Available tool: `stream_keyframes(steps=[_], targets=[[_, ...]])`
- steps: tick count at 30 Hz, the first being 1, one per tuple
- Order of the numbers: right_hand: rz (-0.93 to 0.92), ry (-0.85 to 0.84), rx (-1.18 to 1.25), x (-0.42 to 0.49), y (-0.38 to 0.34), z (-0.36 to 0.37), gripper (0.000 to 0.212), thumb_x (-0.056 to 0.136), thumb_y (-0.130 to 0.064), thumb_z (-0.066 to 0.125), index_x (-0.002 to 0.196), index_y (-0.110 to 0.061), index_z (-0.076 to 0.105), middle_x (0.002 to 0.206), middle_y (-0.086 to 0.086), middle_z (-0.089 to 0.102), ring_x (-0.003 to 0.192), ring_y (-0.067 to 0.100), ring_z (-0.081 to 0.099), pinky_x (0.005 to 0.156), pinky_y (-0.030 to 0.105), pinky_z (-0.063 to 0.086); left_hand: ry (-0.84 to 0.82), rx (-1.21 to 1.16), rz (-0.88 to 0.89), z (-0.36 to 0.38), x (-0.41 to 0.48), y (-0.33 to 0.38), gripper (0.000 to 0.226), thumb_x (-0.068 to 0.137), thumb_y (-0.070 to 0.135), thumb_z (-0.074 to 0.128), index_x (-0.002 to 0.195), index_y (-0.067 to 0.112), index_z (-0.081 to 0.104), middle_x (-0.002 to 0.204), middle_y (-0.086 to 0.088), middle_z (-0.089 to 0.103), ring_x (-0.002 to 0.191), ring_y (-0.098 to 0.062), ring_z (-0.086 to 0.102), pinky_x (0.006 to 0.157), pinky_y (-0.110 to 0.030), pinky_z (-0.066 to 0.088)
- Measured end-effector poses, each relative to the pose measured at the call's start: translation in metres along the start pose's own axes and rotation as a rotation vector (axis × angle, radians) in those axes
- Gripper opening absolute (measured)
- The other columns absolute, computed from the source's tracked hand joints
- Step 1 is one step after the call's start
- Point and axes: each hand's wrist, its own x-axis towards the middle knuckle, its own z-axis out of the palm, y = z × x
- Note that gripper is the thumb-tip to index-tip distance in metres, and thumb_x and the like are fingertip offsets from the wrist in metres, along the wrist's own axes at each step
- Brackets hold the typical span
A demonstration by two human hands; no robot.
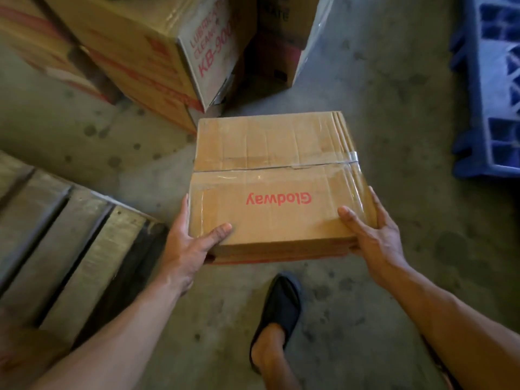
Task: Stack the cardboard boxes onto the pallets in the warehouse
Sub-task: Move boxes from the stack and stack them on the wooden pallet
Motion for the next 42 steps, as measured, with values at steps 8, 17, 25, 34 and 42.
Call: stream_keyframes(steps=[8, 17, 25, 34, 42], targets=[[-0.205, -0.159, -0.081, -0.089, -0.009, 0.062, 0.087, 0.074, -0.043, 0.084, 0.150, -0.046, 0.040, 0.135, -0.008, 0.054, 0.110, 0.014, 0.063, 0.088, 0.052, 0.059, 0.215, -0.129, 0.178, -0.094, -0.119, -0.012, 0.107, 0.067, 0.036, 0.092, 0.154, 0.033, 0.030, 0.140, 0.005, 0.058, 0.124, -0.009, 0.058, 0.106, -0.045, 0.050], [-0.384, -0.463, -0.232, -0.155, -0.053, 0.165, 0.082, 0.073, -0.056, 0.082, 0.144, -0.051, 0.042, 0.131, -0.015, 0.056, 0.119, 0.017, 0.060, 0.090, 0.053, 0.058, 0.534, -0.288, 0.168, -0.188, -0.208, -0.021, 0.103, 0.074, 0.026, 0.088, 0.156, 0.037, 0.026, 0.133, 0.015, 0.059, 0.116, 0.003, 0.060, 0.105, -0.038, 0.050], [-0.477, -0.637, -0.384, -0.143, -0.069, 0.274, 0.066, 0.068, -0.061, 0.084, 0.127, -0.060, 0.055, 0.117, -0.023, 0.065, 0.113, 0.010, 0.065, 0.092, 0.047, 0.058, 0.724, -0.376, 0.052, -0.237, -0.200, -0.051, 0.105, 0.075, 0.031, 0.087, 0.155, 0.044, 0.020, 0.137, 0.012, 0.052, 0.119, -0.018, 0.060, 0.083, -0.048, 0.061], [-0.455, -0.756, -0.517, -0.094, -0.056, 0.378, 0.074, 0.065, -0.068, 0.081, 0.133, -0.056, 0.052, 0.120, -0.022, 0.067, 0.112, 0.012, 0.066, 0.090, 0.049, 0.059, 0.896, -0.125, -0.206, -0.279, -0.146, -0.084, 0.111, 0.050, 0.080, 0.082, 0.144, 0.059, 0.027, 0.139, 0.002, 0.045, 0.127, -0.032, 0.048, 0.097, -0.057, 0.050], [-0.421, -0.811, -0.608, -0.087, -0.033, 0.426, 0.077, 0.055, -0.074, 0.081, 0.125, -0.053, 0.054, 0.115, -0.018, 0.068, 0.111, 0.016, 0.066, 0.091, 0.049, 0.059, 0.960, 0.006, -0.407, -0.292, -0.143, -0.112, 0.109, 0.052, 0.083, 0.073, 0.147, 0.048, 0.033, 0.133, -0.005, 0.041, 0.128, -0.038, 0.041, 0.106, -0.058, 0.041]])
